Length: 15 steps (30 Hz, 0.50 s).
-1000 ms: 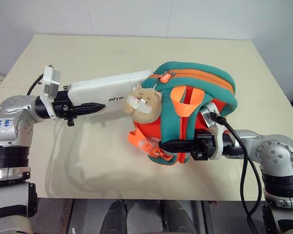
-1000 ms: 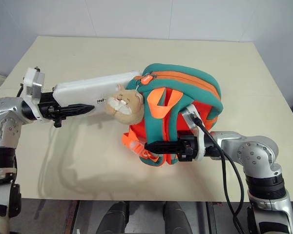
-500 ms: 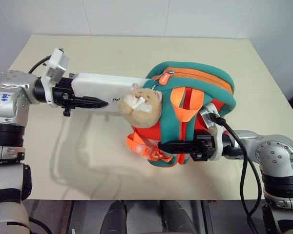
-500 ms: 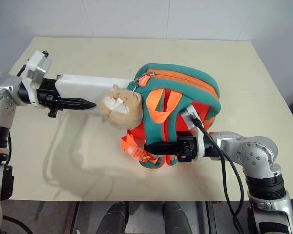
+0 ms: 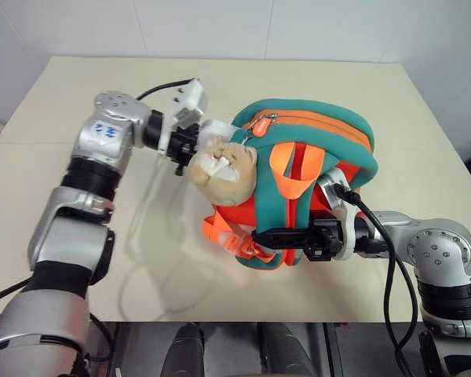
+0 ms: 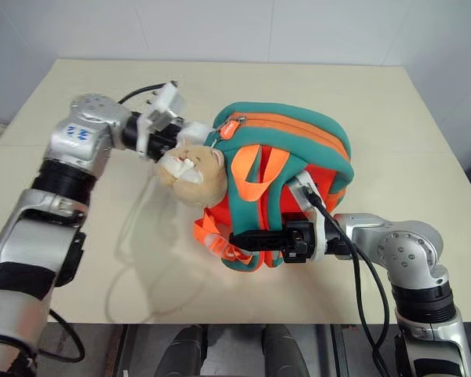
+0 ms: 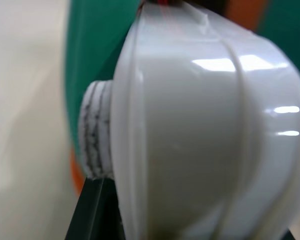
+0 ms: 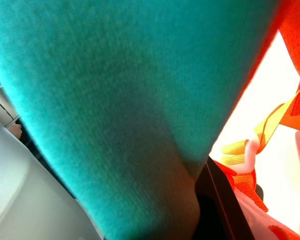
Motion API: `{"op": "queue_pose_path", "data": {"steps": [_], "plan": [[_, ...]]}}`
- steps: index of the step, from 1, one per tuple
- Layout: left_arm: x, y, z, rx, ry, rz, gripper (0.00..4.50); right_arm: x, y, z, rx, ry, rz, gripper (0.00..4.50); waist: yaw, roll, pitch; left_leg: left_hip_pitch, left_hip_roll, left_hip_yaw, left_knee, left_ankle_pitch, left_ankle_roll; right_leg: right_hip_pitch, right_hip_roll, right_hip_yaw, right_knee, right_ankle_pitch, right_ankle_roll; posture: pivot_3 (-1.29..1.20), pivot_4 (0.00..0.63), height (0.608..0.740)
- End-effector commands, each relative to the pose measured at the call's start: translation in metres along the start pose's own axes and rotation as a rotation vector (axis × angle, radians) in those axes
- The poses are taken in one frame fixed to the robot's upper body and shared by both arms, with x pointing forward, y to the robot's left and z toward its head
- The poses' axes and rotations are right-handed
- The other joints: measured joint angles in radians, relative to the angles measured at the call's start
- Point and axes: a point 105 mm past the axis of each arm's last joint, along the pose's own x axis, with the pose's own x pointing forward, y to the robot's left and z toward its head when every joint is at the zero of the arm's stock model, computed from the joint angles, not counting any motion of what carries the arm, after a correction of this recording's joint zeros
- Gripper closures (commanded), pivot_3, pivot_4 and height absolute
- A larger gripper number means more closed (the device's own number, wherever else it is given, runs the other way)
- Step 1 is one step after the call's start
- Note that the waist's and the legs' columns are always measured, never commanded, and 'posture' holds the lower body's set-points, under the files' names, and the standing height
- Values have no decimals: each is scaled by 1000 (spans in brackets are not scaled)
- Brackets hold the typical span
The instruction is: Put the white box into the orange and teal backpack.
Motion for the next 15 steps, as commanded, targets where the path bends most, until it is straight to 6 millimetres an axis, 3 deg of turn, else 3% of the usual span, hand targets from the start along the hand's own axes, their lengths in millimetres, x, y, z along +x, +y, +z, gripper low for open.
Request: {"op": "queue_pose_path", "data": {"steps": [1,5,9,15], "plan": [[21,-7,19,49,-57,-118,3180,7,8,1,-33,3,40,4451,2,0,0,0,0,0,0,0,0,0,0,0,0,0,0,0,150,740],[38,-9,9,36,-61,-147,3180,9,9,6,-45,-33,46,4451,-2,0,0,-1,0,0,0,0,0,0,0,0,0,0,0,0,150,740],[39,-8,5,60,-76,-122,3180,9,9,8,-52,-36,35,4451,1,0,0,-1,0,0,1,0,0,0,0,0,1,0,0,0,150,740],[19,-5,6,39,-118,-45,1414,8,9,8,-47,-30,33,4451,-3,0,0,0,0,-1,3,0,0,0,0,0,3,0,0,0,150,740]]}}
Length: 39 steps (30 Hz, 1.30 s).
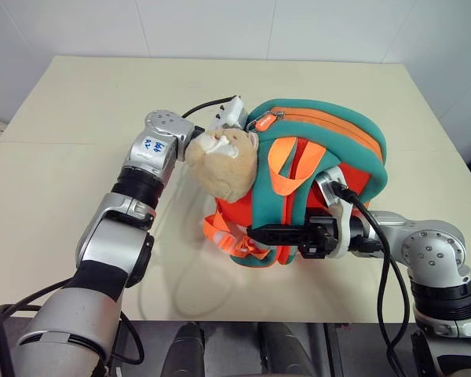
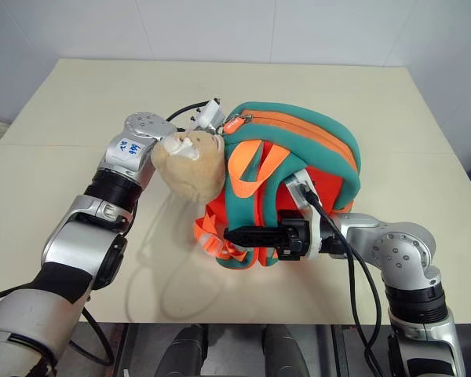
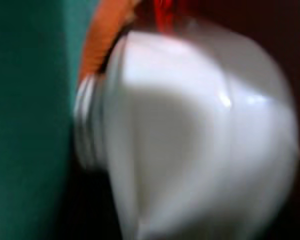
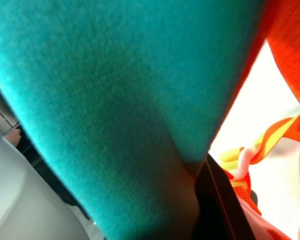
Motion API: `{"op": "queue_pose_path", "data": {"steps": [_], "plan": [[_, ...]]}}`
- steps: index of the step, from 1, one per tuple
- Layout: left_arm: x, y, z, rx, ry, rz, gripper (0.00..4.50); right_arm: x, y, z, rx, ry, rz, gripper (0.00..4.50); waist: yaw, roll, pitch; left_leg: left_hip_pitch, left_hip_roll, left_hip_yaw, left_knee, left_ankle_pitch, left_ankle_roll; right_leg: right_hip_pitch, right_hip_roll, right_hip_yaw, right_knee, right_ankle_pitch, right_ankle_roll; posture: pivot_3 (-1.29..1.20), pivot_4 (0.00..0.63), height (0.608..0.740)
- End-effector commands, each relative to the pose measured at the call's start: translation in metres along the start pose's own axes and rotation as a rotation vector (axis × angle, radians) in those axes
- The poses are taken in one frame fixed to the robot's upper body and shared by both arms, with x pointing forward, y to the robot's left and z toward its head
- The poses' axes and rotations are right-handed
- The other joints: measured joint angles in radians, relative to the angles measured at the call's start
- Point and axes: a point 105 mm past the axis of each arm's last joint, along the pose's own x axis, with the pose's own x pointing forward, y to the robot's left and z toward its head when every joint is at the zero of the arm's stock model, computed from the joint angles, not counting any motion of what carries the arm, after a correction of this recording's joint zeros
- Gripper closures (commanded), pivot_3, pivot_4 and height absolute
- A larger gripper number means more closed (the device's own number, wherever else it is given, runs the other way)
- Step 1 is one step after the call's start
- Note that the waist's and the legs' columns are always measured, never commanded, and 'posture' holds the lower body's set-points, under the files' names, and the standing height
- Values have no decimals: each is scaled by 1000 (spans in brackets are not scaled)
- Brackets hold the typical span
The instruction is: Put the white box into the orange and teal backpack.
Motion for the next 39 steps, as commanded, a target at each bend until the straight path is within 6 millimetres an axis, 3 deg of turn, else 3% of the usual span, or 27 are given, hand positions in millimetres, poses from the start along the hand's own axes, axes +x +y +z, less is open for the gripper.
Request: {"op": "queue_pose_path", "data": {"steps": [1,5,13,18,26,34,39], "plan": [[-16,-3,11,63,-25,29,1135,3,11,5,-37,5,37,4451,-4,0,0,0,0,0,0,0,0,0,0,0,1,0,0,0,150,740],[-48,-7,15,96,-42,102,43,2,11,5,-32,11,43,4451,-20,0,0,1,0,-1,0,1,0,0,0,0,2,0,0,0,150,740],[-107,-26,27,85,-49,200,43,1,11,3,-24,20,51,4451,-23,0,0,1,0,-1,0,1,0,0,0,0,3,0,0,0,150,740],[-126,-47,30,26,-24,209,43,0,9,3,-17,15,48,4451,-22,0,0,1,0,-1,-1,1,0,0,0,0,3,0,0,0,150,740],[-98,-89,61,-55,-114,33,43,-1,2,1,-12,26,36,4451,-22,0,0,1,0,-2,0,2,0,0,0,-1,4,0,-1,0,150,740],[-69,-83,55,-2,-85,3,43,2,0,1,-18,34,53,4451,-21,0,0,2,0,-2,1,2,0,0,0,-1,4,0,-1,0,150,740],[-64,-87,56,-8,-103,-27,43,4,-1,1,-24,30,48,4451,-21,0,0,1,0,-2,0,2,0,0,0,-1,3,0,-1,0,150,740]]}}
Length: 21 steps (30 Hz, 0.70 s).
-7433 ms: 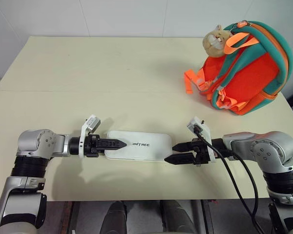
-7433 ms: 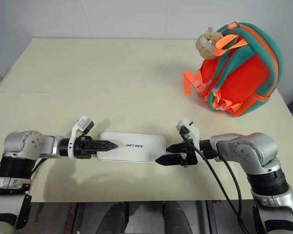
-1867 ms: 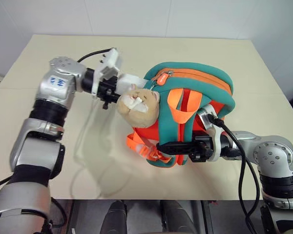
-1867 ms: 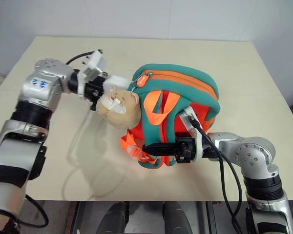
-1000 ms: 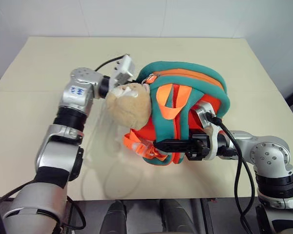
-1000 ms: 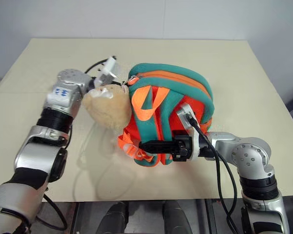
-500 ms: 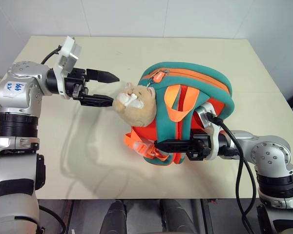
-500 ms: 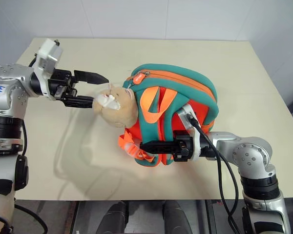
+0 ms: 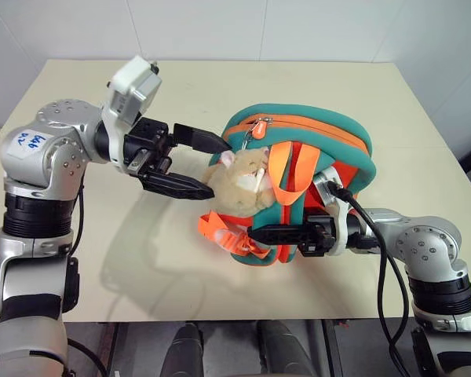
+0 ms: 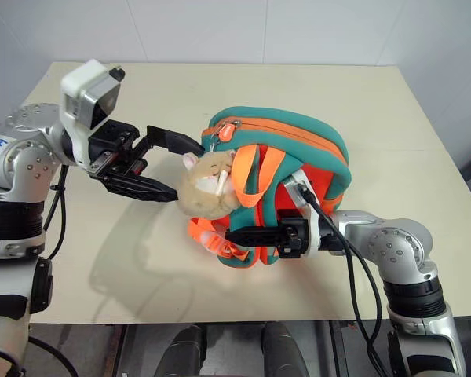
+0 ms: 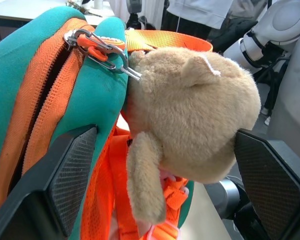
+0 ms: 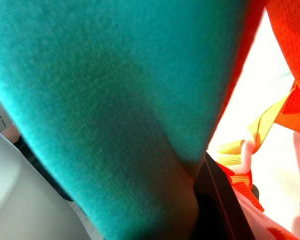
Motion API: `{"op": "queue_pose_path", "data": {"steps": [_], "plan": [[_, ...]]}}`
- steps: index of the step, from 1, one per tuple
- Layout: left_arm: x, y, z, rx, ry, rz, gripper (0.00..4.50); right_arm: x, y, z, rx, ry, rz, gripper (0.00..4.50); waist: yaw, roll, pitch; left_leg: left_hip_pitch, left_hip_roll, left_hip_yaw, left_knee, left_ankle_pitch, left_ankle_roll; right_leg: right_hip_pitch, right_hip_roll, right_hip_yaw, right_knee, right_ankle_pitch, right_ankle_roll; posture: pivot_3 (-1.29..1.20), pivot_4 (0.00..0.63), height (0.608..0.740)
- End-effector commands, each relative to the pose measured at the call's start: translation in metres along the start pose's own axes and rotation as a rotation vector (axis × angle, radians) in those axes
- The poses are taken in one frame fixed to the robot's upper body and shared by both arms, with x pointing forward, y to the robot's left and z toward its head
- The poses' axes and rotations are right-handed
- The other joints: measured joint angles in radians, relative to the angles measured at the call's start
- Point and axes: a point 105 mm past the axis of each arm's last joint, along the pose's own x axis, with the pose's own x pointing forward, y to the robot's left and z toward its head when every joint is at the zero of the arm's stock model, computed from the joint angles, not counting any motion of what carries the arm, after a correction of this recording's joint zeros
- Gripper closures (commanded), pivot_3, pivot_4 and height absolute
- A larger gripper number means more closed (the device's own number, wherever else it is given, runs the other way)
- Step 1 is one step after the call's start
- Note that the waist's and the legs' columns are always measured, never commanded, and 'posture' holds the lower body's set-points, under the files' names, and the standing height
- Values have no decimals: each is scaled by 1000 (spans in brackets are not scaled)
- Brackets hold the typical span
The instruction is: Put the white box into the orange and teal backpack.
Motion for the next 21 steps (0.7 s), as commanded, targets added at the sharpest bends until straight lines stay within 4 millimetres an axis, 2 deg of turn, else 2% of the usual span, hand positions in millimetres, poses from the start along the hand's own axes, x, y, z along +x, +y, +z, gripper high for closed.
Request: {"op": "queue_pose_path", "data": {"steps": [1,6,11,14,21], "plan": [[6,-6,2,32,13,-28,43,4,7,3,-28,-3,35,4451,0,0,0,0,0,0,0,0,0,0,0,0,0,0,0,0,150,740],[2,-7,8,58,6,-26,43,6,6,3,-30,-10,30,4451,0,0,0,0,0,0,0,0,0,0,0,0,0,0,0,0,150,740],[-15,-6,11,63,55,39,43,7,6,2,-30,-12,28,4451,-3,0,0,0,0,0,0,0,0,0,0,0,0,0,0,0,150,740],[-21,-15,20,49,51,30,43,7,6,2,-29,-9,29,4451,-3,0,0,0,0,0,0,0,0,0,0,0,0,0,0,0,150,740],[-14,-30,20,5,59,-23,43,7,6,1,-27,-7,37,4451,-1,0,0,0,0,0,0,0,0,0,0,0,0,0,0,0,150,740]]}}
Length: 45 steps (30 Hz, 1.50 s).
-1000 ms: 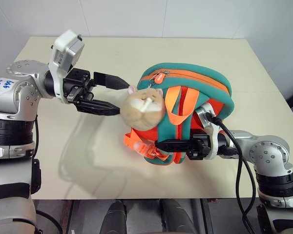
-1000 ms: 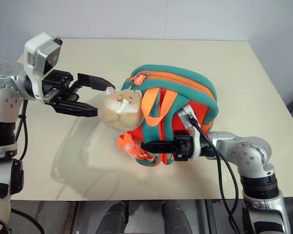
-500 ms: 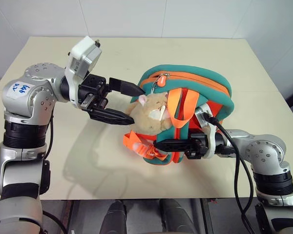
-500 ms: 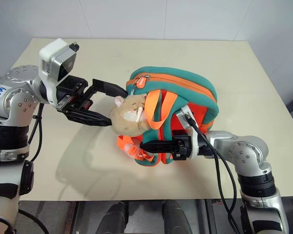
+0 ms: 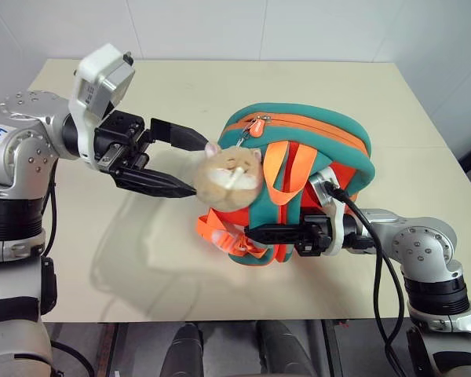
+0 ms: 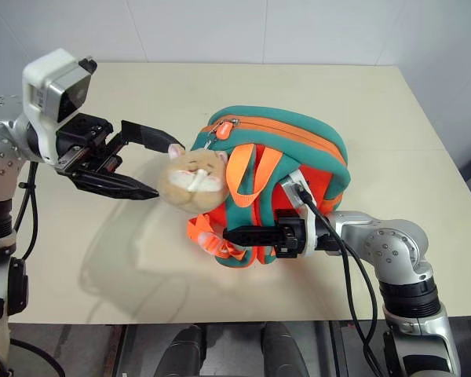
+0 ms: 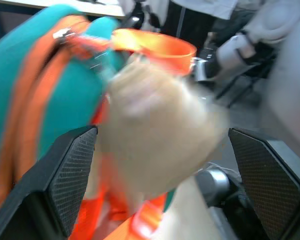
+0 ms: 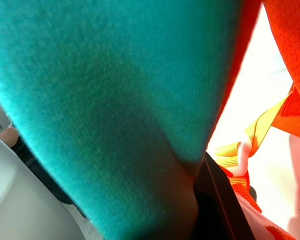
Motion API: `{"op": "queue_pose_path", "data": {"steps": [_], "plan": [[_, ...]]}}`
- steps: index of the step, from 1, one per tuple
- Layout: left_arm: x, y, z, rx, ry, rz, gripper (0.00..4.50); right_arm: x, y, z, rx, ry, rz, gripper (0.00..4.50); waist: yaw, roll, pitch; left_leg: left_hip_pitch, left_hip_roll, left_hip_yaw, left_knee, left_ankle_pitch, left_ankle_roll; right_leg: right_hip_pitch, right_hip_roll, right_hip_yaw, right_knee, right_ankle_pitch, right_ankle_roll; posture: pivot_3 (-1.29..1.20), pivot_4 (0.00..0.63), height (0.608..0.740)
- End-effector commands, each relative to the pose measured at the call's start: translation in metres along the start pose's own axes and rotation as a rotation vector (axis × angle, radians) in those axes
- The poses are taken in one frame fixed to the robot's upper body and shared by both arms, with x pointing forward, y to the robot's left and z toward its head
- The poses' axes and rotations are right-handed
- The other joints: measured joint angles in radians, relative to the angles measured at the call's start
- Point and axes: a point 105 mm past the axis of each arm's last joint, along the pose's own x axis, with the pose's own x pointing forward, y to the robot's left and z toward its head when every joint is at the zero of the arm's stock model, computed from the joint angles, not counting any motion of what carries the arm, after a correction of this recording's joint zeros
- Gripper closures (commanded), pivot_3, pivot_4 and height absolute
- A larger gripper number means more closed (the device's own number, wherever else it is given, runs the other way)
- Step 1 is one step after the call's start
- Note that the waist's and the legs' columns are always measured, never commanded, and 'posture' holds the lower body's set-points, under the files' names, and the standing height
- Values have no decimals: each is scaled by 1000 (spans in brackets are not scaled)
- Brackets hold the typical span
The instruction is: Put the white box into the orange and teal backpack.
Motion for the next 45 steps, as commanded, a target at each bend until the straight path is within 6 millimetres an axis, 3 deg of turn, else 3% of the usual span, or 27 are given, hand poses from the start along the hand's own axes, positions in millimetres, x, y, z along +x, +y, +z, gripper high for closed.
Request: {"op": "queue_pose_path", "data": {"steps": [1,10,16,22,24,28,30,33,39,42,45], "plan": [[4,-11,7,31,-3,-32,43,4,7,1,-27,1,37,4451,-1,0,0,0,0,0,0,0,0,0,0,0,0,0,0,0,150,740],[15,10,-14,98,61,44,43,5,6,1,-31,-7,32,4451,2,0,0,0,0,0,0,0,0,0,0,0,0,0,0,0,150,740],[14,22,-8,178,40,109,1783,4,5,0,-33,-12,25,4451,0,0,0,0,0,0,0,0,0,0,0,0,0,0,0,0,150,740],[-15,29,10,240,68,192,3357,3,5,0,-35,-14,22,4451,-1,0,0,0,0,0,0,0,0,0,0,0,0,0,0,0,150,740],[-33,30,15,247,106,237,3759,3,5,0,-35,-14,22,4451,-4,0,0,0,0,0,0,0,0,0,0,0,0,0,0,0,150,740],[-63,30,14,170,172,310,3945,3,6,-1,-33,-16,22,4451,-6,0,0,0,0,0,-1,0,0,-1,0,0,0,0,0,0,150,740],[-79,33,1,79,207,361,3945,3,6,-1,-32,-18,23,4451,-6,0,0,0,0,0,-1,0,0,-1,0,0,0,0,0,0,150,740],[-98,46,-66,-119,293,449,3945,5,6,0,-33,-29,29,4451,-2,1,-1,0,0,0,-1,0,0,0,0,0,0,0,0,0,150,740],[-87,54,-142,-215,317,469,3945,9,7,3,-45,-53,27,4451,-3,0,0,0,0,0,-1,1,1,-1,1,0,3,-1,-1,0,150,740],[-79,52,-165,-202,345,465,3945,10,7,4,-54,-66,22,4451,-2,0,-1,0,1,0,-1,1,1,-1,0,0,2,-1,-1,0,150,740],[-61,54,-152,-108,251,440,3945,10,7,6,-85,-80,0,4451,0,0,-1,1,1,0,-1,1,1,-1,0,0,3,-1,-1,0,150,740]]}}
